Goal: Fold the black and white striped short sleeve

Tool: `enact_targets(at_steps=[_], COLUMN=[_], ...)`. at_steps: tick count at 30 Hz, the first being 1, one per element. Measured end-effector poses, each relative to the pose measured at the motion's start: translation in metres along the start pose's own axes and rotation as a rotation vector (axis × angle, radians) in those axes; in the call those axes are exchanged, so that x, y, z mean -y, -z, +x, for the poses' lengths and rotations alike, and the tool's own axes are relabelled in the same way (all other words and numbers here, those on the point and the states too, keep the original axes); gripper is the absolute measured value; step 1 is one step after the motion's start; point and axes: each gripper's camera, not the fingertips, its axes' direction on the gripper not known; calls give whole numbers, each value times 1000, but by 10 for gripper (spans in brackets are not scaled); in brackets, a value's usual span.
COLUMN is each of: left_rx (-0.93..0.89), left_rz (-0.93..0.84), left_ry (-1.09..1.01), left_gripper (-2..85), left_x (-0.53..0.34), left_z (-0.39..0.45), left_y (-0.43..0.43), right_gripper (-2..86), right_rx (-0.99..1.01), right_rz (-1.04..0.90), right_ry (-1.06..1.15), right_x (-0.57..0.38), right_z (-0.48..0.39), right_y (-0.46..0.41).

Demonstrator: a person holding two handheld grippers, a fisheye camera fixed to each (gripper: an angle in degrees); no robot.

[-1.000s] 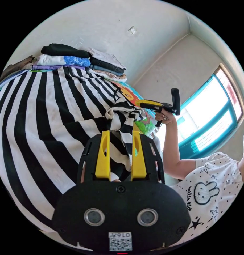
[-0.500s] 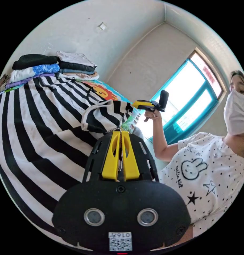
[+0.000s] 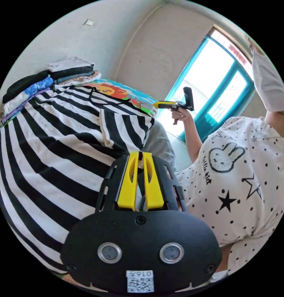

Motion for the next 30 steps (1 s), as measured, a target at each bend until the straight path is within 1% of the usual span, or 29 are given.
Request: enact_targets(at_steps=[2, 3, 5, 6, 8, 10, 11, 13, 15, 17, 19, 20, 21, 23, 25, 27, 29, 30], left_rx=[203, 261, 478, 522, 684, 784, 846, 917, 924, 858, 798, 758, 755, 818, 839, 832, 787, 771], left_rz=[88, 111, 155, 157, 147, 123, 106, 79, 68, 100, 134, 142, 143, 113, 91, 92, 125, 136], left_ry=[165, 216, 452, 504, 672, 767, 818, 863, 867, 855, 867, 877, 882, 875, 867, 865, 854, 849], left_gripper=[30, 32, 38, 39, 41, 43, 45, 55, 76, 122, 142, 147, 147, 137, 131, 132, 132, 131], left_x=[-18, -25, -54, -62, -90, -107, -117, -127, -135, -144, -151, -154, -155, -154, -153, -154, -157, -158], left_z=[-21, -26, -50, -54, -65, -68, -68, -68, -68, -72, -77, -81, -83, -81, -82, -82, -81, -81], left_y=[45, 57, 99, 108, 135, 149, 156, 163, 168, 174, 179, 180, 181, 183, 185, 189, 196, 198], right_gripper=[43, 63, 89, 99, 107, 106, 103, 69, 41, 25, 14, 13, 10, 8, 7, 8, 11, 15], right_rx=[-64, -98, -102, -92, -84, -106, -126, -160, -186, -197, -208, -209, -216, -239, -299, -346, -401, -432], right_rz=[-14, -37, -72, -102, -133, -177, -167, -181, -183, -188, -206, -207, -202, -198, -195, -193, -206, -242], right_ry=[-52, -75, -98, -108, -125, -139, -137, -80, -36, -9, -19, -20, -25, -37, -52, -87, -135, -150], right_x=[10, 18, 29, 35, 43, 50, 50, 52, 54, 55, 59, 59, 61, 63, 68, 71, 73, 73], right_z=[4, 5, 6, 6, 5, 0, -2, -14, -21, -25, -22, -21, -19, -14, -7, 3, 13, 16], right_y=[-7, -15, -29, -39, -52, -65, -65, -69, -69, -66, -62, -60, -56, -51, -43, -37, -34, -36])
